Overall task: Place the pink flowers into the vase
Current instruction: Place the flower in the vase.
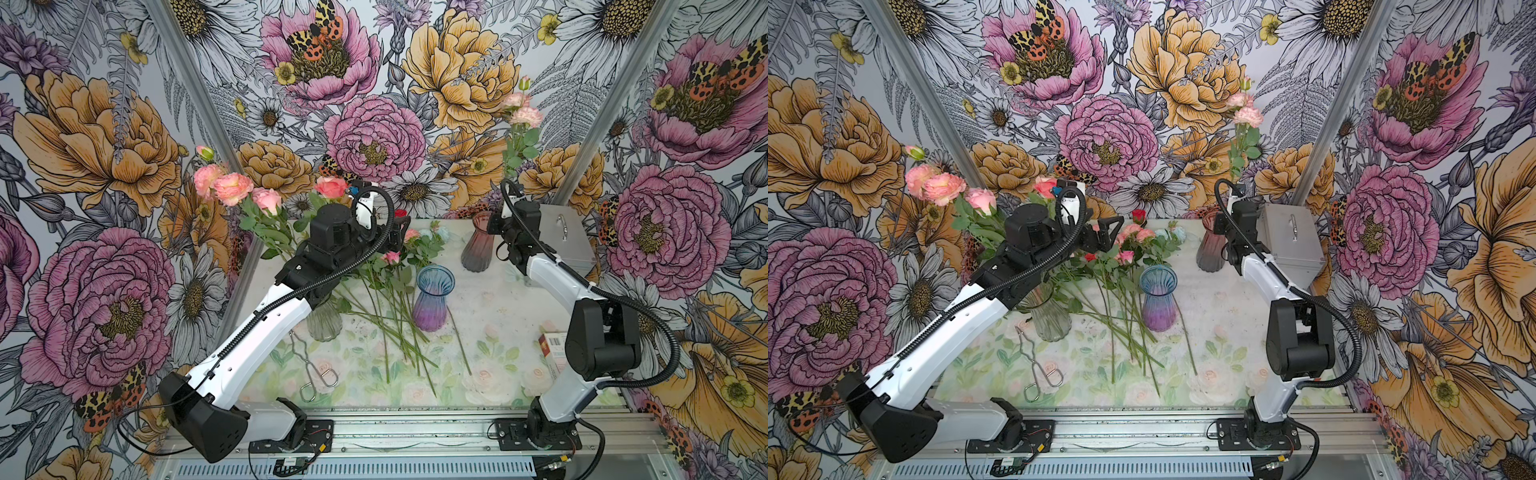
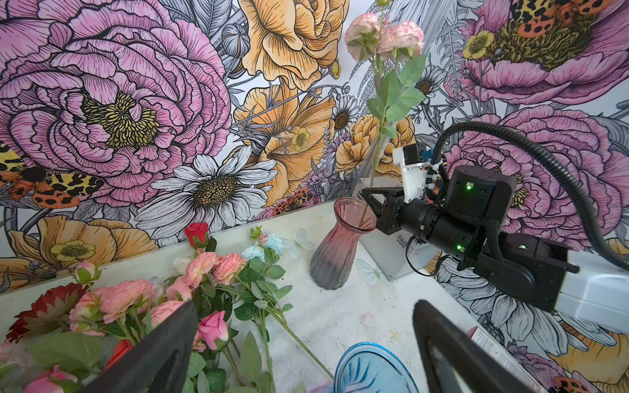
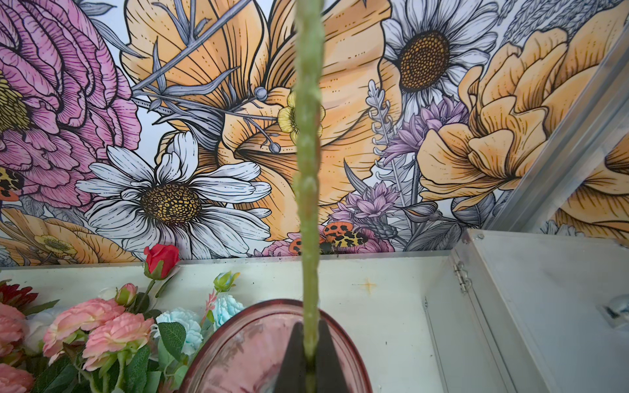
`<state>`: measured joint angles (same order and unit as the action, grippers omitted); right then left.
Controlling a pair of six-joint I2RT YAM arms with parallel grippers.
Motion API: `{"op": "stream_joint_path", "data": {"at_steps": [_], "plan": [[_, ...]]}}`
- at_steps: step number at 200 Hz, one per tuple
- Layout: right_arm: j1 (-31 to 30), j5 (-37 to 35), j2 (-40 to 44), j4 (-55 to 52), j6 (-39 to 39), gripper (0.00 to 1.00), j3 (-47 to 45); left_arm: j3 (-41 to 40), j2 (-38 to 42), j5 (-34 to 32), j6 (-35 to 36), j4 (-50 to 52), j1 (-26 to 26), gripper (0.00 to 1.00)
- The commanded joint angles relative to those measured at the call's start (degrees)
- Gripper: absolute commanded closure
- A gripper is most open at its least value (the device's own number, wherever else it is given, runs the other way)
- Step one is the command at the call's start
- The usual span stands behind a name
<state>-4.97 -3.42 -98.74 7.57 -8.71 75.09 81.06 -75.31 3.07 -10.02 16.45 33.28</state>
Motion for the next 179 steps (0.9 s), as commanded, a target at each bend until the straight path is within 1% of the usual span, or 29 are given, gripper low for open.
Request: {"op": "stream_joint_path", "data": {"at_steps": [1,14,29,82,121,149,158,179], "plan": [[-0.4,-0.7,-0.7,0.6,-1.2,0.92,-0.5,-0.1,1.4,0.2,0.6,-0.6,0.7,0.01],[-0.4,-1.0,-0.5,0.2,-1.3,0.86,0.0,-0.2,1.4,0.2,0.6,-0.5,0.7,0.02],[-0.3,-1.3,-0.2,-0.6,-1.2,0.83,0.6,-0.2,1.3,0.2,0.5,-0.6,0.7,0.01],[-0.2,-1.5,0.8,-2.0,-0.6,0.78,1.1,0.0,1.2,0.0,0.4,-0.5,1.1,0.01],[-0.2,-1.6,1.7,-2.0,-0.8,0.77,0.4,0.0,1.5,0.0,0.4,-0.4,1.1,0.01],[-0.2,-1.7,3.4,-1.9,-1.2,0.68,-0.4,0.0,1.7,0.0,0.4,-0.3,1.4,0.01],[-0.3,-1.7,4.2,-1.9,-1.3,0.63,-0.8,0.0,1.8,0.0,0.4,-0.3,1.3,0.01],[-0.4,-1.9,5.8,-2.6,-1.5,0.56,-1.3,0.0,2.0,-0.1,0.3,-0.3,1.4,0.01]]}}
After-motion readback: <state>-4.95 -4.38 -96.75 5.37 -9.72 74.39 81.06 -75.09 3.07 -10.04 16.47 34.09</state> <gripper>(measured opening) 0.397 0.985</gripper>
